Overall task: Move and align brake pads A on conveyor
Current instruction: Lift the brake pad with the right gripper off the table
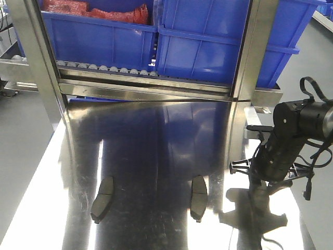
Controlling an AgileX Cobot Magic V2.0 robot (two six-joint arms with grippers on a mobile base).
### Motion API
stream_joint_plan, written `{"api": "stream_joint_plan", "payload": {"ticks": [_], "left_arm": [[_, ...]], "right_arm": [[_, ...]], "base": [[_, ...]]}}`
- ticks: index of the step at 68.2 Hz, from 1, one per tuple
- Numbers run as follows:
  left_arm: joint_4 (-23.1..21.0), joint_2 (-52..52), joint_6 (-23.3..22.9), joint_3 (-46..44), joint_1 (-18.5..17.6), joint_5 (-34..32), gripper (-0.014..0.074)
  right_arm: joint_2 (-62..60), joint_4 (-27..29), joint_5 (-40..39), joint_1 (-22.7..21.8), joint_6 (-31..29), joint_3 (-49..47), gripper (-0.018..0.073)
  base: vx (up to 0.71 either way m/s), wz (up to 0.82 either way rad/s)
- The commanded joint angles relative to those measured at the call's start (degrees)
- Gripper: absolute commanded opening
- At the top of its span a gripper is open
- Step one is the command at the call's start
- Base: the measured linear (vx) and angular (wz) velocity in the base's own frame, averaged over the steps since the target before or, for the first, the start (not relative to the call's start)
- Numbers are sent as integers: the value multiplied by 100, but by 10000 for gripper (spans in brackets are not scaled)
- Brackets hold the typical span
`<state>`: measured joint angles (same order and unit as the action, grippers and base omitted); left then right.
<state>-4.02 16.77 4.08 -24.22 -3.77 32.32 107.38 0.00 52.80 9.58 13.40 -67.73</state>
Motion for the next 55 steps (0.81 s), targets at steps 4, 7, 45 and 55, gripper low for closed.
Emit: {"api": "stream_joint_plan", "payload": {"ticks": [4, 7, 45, 55], "left_arm": [[-61, 44, -62, -161, -24, -557, -6], [-61, 44, -62, -161, -24, -557, -6], [-61, 44, -62, -161, -24, -557, -6], [-61, 44, -62, -161, -24, -557, -6]], "right_arm": [[-236, -35, 40, -28, -70, -142, 215], [-236, -35, 40, -28, -75, -142, 193], [-236, -279, -101, -28, -75, -122, -11], [-188, -274, -134, -28, -94, -122, -8]], "base": [[0, 0], [0, 0], [0, 0], [0, 0]]}}
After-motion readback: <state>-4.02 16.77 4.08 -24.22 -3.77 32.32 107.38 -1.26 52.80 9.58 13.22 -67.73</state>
